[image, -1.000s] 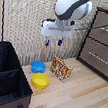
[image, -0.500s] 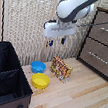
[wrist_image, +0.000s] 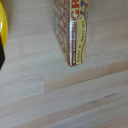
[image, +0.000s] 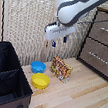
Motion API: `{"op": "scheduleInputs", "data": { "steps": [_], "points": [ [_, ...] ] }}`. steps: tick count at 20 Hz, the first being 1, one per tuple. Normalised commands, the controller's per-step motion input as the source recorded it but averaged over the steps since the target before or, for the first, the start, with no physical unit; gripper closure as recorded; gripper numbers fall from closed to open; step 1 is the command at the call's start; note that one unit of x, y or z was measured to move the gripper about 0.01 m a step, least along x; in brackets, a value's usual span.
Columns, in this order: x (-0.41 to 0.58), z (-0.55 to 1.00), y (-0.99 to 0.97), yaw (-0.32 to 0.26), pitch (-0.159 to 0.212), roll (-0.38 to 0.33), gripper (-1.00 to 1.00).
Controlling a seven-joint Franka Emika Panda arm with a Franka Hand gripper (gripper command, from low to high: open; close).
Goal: With caution, bring your gripper towards the upper drawer's hold. Grasp the drawer hold tightly with your gripper tool. Pull the drawer in your direction to reveal the contents of the top drawer.
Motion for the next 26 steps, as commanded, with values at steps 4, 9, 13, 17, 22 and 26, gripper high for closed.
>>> {"op": "scheduleInputs", "data": {
  "steps": [4, 9, 13, 17, 22, 26],
  "points": [
    [0.209, 0.21, 0.04, 0.125, 0.0, -0.336, -1.0],
    [0.23, 0.26, 0.06, 0.124, 0.0, -0.322, -1.0],
    [0.259, 0.38, 0.1, 0.124, 0.0, -0.29, -1.0],
    [0.244, 0.4, 0.12, 0.121, 0.002, -0.286, -1.0],
    [0.057, 0.41, 0.33, 0.025, 0.028, -0.311, -1.0],
    [-0.146, 0.3, 0.04, -0.068, 0.063, -0.331, -1.0]
  ]
}}
